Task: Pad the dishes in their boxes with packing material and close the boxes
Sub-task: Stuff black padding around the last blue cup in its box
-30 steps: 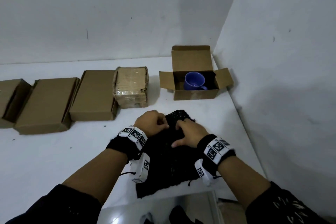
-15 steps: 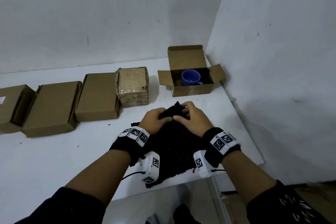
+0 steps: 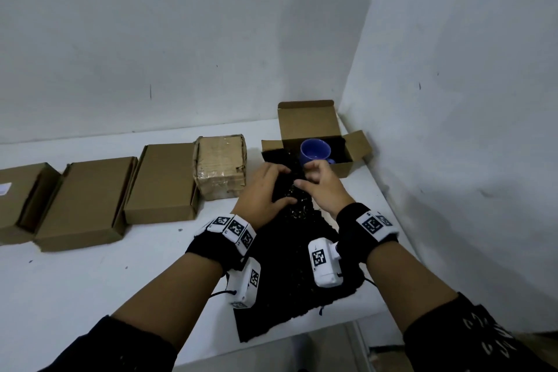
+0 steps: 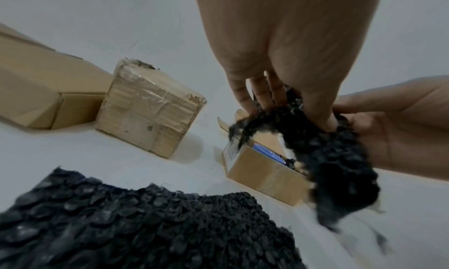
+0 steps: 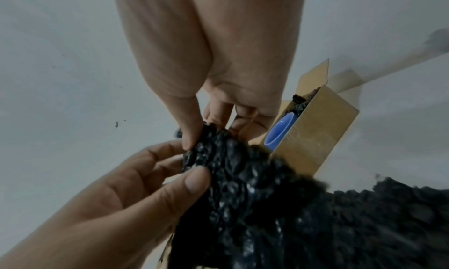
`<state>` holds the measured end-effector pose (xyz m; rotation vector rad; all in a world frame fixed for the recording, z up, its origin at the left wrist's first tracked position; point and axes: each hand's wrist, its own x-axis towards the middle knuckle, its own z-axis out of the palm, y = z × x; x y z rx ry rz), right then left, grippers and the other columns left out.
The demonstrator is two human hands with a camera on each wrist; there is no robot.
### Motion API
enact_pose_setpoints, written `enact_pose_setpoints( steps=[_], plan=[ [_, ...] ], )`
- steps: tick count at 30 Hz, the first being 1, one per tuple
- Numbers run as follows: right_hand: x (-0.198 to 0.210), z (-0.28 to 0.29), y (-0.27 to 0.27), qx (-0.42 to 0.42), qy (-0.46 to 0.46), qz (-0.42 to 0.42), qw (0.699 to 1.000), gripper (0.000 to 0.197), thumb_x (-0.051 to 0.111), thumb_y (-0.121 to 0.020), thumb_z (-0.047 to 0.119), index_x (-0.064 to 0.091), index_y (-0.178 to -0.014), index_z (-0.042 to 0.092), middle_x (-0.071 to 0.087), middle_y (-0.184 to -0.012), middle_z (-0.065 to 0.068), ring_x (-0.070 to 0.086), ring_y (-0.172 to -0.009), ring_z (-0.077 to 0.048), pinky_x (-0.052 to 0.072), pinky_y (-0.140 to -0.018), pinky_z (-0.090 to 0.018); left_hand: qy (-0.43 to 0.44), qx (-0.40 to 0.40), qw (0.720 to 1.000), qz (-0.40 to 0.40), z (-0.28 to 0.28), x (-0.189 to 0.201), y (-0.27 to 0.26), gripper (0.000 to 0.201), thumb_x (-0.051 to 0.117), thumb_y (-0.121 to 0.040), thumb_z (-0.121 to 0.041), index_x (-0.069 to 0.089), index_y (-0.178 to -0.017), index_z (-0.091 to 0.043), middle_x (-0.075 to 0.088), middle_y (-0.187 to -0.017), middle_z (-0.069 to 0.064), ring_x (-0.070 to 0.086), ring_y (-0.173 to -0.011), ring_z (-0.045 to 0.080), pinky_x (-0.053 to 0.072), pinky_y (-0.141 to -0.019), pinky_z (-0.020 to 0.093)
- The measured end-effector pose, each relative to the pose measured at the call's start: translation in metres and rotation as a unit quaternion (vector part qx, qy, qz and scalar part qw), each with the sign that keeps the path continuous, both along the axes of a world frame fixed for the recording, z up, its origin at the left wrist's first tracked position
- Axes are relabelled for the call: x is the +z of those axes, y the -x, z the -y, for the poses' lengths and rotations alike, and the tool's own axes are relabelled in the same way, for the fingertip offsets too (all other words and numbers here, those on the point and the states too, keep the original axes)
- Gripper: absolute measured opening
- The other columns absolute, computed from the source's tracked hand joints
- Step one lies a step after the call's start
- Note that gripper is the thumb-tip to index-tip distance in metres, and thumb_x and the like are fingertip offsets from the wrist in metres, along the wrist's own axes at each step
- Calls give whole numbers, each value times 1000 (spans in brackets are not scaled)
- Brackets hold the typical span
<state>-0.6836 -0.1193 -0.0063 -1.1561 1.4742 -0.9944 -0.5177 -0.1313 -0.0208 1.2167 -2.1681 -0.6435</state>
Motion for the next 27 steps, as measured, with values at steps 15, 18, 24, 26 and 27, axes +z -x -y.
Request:
enact_pose_setpoints(
  steps=[15, 18, 24, 26, 27],
  plan=[
    [-2, 67, 33, 38, 71, -87, 993, 14, 56, -93, 18, 62, -91, 5, 61, -84, -4, 58, -81, -15, 47, -79, -31, -26, 106, 994, -32, 63, -1, 35, 25, 68, -83, -23, 66, -105, -12, 58, -98, 5, 54, -81, 15, 45, -76, 26],
    [-8, 84, 37, -18, 38, -40, 998, 17, 60, -91, 19, 63, -99, 4, 65, -94, -12, 62, -95, -27, 51, -90, -45, -121, 101, 978, -135, 73, 2, 48, 25, 69, -84, -25, 67, -108, -18, 67, -101, 1, 64, -86, 15, 53, -83, 31],
    [-5, 110, 54, -36, -12, 81, 996, 10, 56, -93, 16, 50, -100, 10, 62, -97, -9, 65, -85, -25, 58, -76, -41, -190, 175, 943, -210, 108, -4, 70, 12, 73, -77, -31, 62, -76, -28, 70, -86, 6, 67, -82, 27, 56, -75, 49],
    [-11, 119, 72, -47, 3, -47, 998, 12, 54, -95, 25, 56, -96, 14, 65, -96, -8, 66, -80, -24, 58, -74, -41, -162, 209, 946, -187, 122, -8, 75, 14, 74, -79, -24, 61, -78, -20, 67, -89, 7, 64, -82, 24, 55, -76, 38],
    [-16, 122, 81, -54, 16, -183, 982, 14, 56, -93, 30, 59, -96, 16, 65, -99, -8, 65, -84, -25, 56, -77, -43, -147, 224, 949, -167, 127, -9, 75, 13, 74, -79, -22, 62, -81, -17, 66, -92, 7, 61, -83, 20, 51, -75, 29]
  ],
)
